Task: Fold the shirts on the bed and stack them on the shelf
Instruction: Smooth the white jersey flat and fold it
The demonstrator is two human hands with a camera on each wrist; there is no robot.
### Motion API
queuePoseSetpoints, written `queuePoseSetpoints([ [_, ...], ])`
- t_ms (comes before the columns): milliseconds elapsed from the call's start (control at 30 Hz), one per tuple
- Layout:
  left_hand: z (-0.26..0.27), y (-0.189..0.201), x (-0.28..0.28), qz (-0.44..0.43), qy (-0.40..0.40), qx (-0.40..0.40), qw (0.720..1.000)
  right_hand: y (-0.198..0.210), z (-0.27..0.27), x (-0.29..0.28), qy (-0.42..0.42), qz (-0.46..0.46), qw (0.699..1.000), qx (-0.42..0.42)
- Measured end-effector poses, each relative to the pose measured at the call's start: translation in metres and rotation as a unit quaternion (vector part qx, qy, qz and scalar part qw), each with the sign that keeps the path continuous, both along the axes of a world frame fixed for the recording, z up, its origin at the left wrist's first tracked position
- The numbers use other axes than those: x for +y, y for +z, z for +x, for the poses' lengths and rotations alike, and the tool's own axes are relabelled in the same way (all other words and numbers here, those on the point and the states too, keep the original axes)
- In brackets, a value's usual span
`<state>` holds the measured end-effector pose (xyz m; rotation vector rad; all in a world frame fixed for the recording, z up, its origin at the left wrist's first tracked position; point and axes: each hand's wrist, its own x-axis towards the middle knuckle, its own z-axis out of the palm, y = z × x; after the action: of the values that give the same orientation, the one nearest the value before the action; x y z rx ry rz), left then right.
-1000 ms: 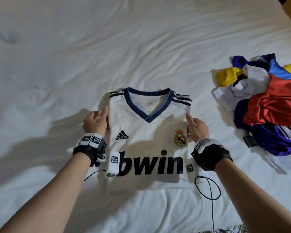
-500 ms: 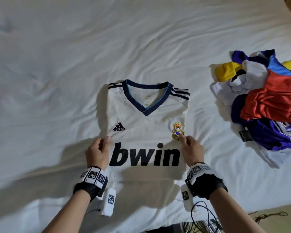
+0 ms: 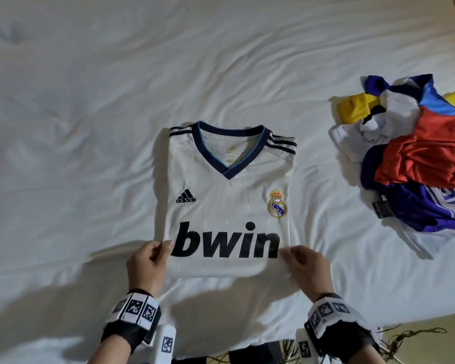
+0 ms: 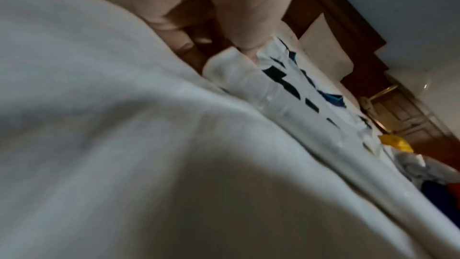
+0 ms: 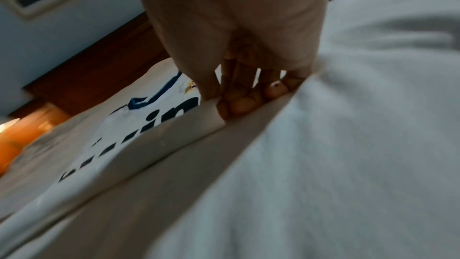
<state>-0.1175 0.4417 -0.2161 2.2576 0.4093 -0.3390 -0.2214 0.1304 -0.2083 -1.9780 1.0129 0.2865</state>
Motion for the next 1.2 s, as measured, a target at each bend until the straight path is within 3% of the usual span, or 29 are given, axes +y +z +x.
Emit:
queuePoseSetpoints([
  [167,0.029,0.016,-0.017,0.003,0.05,0.003,0.999,0.006,0.036,-0.009,-0.082,0.036,0.996,-0.02],
  [367,0.081,0.015,-0.044,-0.096,0.007,0.07,0.993,0.012,0.098,-0.016,-0.032,0.099,0.994,0.033],
  [567,0.097,0.014,-0.041,-0.184,-0.164,0.06,0.967,0.004,0.089,-0.007,0.01,0.158,0.983,-0.097],
  [700,0.102,0.016,-0.039,-0.204,-0.198,0.076,0.956,0.006,0.081,-0.005,0.072,0.167,0.976,-0.116],
  [800,0.101,0.02,-0.029,-0.245,-0.213,0.086,0.942,0.017,0.082,-0.001,0.049,0.21,0.971,-0.107],
  [1000,0.098,0.06,0.036,-0.284,-0.179,0.082,0.938,0.061,0.097,0.052,0.017,0.306,0.946,-0.107],
  [1200,0.103,0.116,0.166,-0.27,-0.148,0.048,0.95,0.103,0.129,0.181,0.068,0.369,0.917,-0.132],
])
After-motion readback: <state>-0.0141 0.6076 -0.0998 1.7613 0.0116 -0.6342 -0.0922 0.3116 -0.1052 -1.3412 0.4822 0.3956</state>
